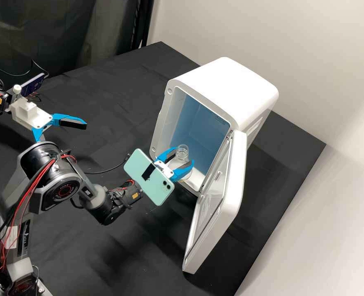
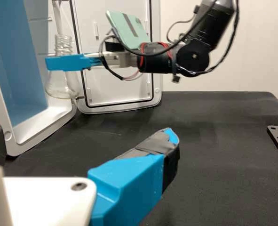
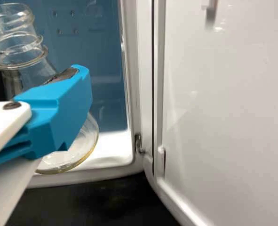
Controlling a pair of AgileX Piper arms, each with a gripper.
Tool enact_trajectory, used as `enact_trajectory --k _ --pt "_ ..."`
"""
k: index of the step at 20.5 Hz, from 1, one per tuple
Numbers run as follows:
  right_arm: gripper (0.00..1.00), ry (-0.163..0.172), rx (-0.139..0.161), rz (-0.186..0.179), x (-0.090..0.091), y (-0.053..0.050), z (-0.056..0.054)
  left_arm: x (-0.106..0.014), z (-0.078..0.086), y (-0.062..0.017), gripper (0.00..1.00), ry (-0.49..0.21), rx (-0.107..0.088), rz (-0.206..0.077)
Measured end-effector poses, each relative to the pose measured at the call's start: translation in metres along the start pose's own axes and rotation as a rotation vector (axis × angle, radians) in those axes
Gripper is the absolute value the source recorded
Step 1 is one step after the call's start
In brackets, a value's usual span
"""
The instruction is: Place the flask in the incubator
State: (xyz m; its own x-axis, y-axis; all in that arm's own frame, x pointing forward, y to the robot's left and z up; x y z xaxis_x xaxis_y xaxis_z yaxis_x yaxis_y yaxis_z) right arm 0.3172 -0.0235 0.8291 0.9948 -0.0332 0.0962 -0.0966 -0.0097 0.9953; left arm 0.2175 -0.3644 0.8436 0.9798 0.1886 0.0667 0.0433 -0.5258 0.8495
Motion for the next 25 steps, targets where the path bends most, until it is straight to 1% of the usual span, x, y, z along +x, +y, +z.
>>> enact_trajectory --k 2,6,8,11,13,14,16,19,20,24,25 --pt "0.00 0.005 -0.006 -0.001 0.008 0.002 -0.004 0.000 0.000 0.0000 1.00 0.000 0.000 0.000" --pt "0.00 0.013 -0.010 0.009 0.024 0.009 -0.009 0.000 0.000 0.0000 1.00 0.000 0.000 0.000" --pt "0.00 0.003 -0.011 0.005 0.031 0.011 -0.010 0.000 0.000 0.0000 1.00 0.000 0.000 0.000" --pt "0.00 -0.010 -0.011 0.010 0.045 0.015 -0.011 0.000 -0.001 0.0001 1.00 0.002 0.000 0.001" --pt "0.00 -0.026 -0.020 0.002 0.052 0.015 -0.011 0.000 -0.001 -0.0008 1.00 0.003 -0.001 -0.003" --pt "0.00 -0.026 -0.025 0.004 0.055 0.017 -0.013 0.000 -0.001 -0.0012 1.00 0.004 -0.002 -0.005" --pt "0.00 -0.031 -0.026 0.002 0.062 0.019 -0.015 0.000 -0.001 -0.0015 1.00 0.004 -0.002 -0.007" --pt "0.00 -0.023 -0.039 0.019 0.072 0.023 -0.017 0.000 -0.001 -0.0015 1.00 0.004 -0.002 -0.007" --pt "0.00 -0.028 -0.044 0.015 0.075 0.024 -0.017 0.000 -0.001 -0.0015 1.00 0.004 -0.002 -0.007" --pt "0.00 -0.036 -0.045 0.008 0.088 0.029 -0.021 0.000 -0.001 -0.0015 1.00 0.004 -0.002 -0.007" --pt "0.00 -0.032 -0.046 0.013 0.091 0.031 -0.022 0.000 -0.001 -0.0015 1.00 0.004 -0.002 -0.007"
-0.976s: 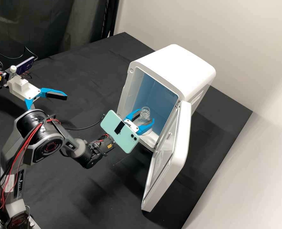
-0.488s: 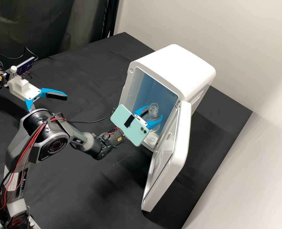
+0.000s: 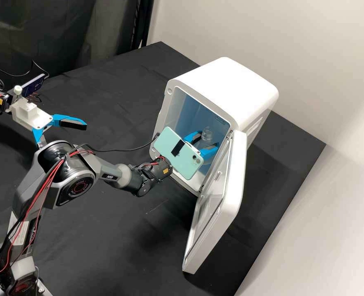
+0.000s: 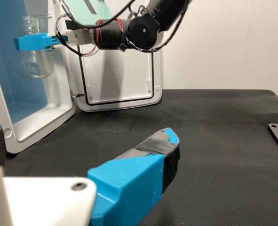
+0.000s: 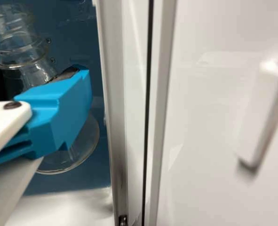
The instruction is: Place the flask in the incubator
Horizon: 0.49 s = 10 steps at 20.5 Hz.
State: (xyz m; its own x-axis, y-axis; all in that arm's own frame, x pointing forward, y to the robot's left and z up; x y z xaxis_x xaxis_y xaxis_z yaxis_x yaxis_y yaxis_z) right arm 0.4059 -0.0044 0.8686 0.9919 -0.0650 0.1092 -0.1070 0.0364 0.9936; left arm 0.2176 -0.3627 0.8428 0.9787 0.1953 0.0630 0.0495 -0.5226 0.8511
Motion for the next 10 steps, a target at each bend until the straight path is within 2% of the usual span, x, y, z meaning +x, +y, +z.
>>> enact_trajectory --k 5,7,10 --pt "0.00 -0.001 0.001 0.001 0.011 0.006 -0.005 0.000 -0.001 0.0003 1.00 0.005 -0.001 0.001" --pt "0.00 -0.006 0.019 -0.010 0.014 0.007 -0.006 0.000 -0.001 0.0003 1.00 0.005 -0.001 0.001" --pt "0.00 0.008 0.036 -0.024 0.020 0.013 -0.010 0.000 -0.001 0.0003 1.00 0.005 -0.001 0.001"
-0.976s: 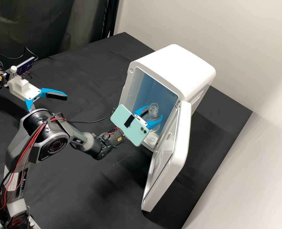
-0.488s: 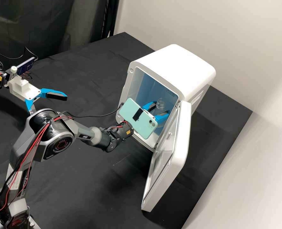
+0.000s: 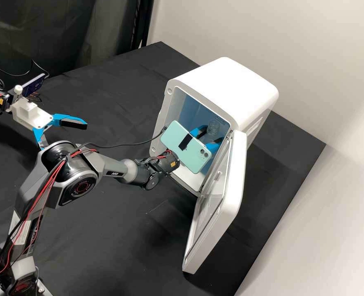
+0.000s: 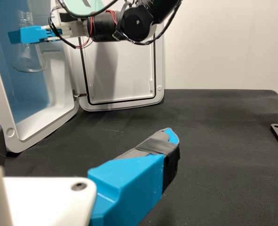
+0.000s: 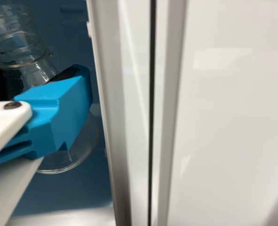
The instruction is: Place the flask in the incubator
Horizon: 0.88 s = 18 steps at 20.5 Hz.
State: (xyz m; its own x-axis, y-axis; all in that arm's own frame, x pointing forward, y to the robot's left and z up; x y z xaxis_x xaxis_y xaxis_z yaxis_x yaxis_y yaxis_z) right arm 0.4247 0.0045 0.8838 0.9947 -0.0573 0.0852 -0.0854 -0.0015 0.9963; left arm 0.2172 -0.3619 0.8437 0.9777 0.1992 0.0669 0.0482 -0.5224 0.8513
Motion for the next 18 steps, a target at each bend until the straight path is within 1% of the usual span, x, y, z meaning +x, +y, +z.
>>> enact_trajectory --k 2,4,6,8,9,12,13,18 --pt "0.00 0.016 0.013 0.000 0.0022 0.0023 -0.0035 -0.0001 -0.0005 0.0001 1.00 0.002 0.000 0.001" --pt "0.00 0.029 0.021 -0.003 0.0041 0.0041 -0.0066 -0.0002 -0.0010 0.0002 1.00 0.004 0.000 0.001" --pt "0.00 0.039 0.023 -0.008 0.0069 0.0035 -0.0072 -0.0002 -0.0013 0.0003 1.00 0.006 -0.001 0.001" --pt "0.00 0.040 0.021 -0.024 0.0081 0.0003 -0.0054 -0.0002 -0.0013 0.0003 1.00 0.006 -0.001 0.001" --pt "0.00 0.032 0.014 -0.038 0.0086 -0.0020 -0.0035 -0.0002 -0.0013 0.0003 1.00 0.006 -0.001 0.001" --pt "0.00 0.009 0.014 -0.055 0.0088 -0.0042 -0.0009 -0.0003 -0.0015 0.0003 1.00 0.007 -0.001 0.001" --pt "0.00 0.008 0.019 -0.056 0.0088 -0.0043 -0.0008 -0.0003 -0.0015 0.0003 1.00 0.007 -0.001 0.001" --pt "0.00 0.008 0.019 -0.055 0.0096 -0.0034 -0.0015 -0.0004 -0.0024 0.0005 1.00 0.010 -0.001 0.002"
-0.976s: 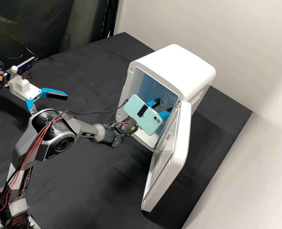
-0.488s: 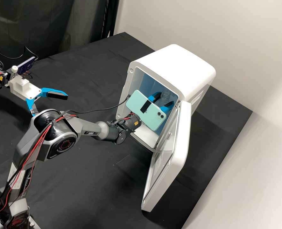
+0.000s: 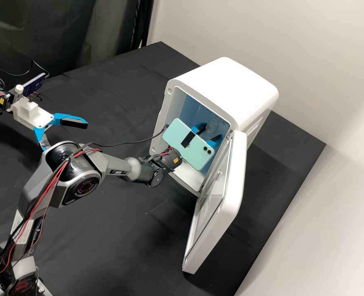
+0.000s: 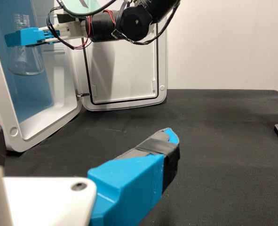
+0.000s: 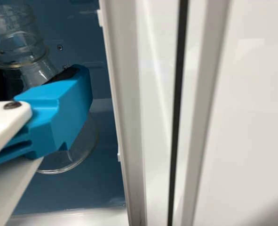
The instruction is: Place the flask in the incubator
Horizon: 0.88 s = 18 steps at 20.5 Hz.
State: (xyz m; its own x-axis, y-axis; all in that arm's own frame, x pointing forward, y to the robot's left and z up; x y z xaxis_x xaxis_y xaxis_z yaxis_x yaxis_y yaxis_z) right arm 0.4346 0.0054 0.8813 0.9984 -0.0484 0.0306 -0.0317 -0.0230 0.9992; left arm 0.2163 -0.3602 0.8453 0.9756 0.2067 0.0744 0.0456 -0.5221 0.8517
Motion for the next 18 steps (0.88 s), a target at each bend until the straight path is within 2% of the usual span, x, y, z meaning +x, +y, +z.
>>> enact_trajectory --k 14,18 --pt "0.00 -0.015 0.001 -0.013 0.0042 -0.0048 0.0059 0.0004 -0.0004 0.0006 1.00 0.001 0.000 0.002" --pt "0.00 -0.017 0.018 -0.015 0.0049 -0.0057 0.0069 0.0007 -0.0004 0.0009 1.00 0.001 0.001 0.004"
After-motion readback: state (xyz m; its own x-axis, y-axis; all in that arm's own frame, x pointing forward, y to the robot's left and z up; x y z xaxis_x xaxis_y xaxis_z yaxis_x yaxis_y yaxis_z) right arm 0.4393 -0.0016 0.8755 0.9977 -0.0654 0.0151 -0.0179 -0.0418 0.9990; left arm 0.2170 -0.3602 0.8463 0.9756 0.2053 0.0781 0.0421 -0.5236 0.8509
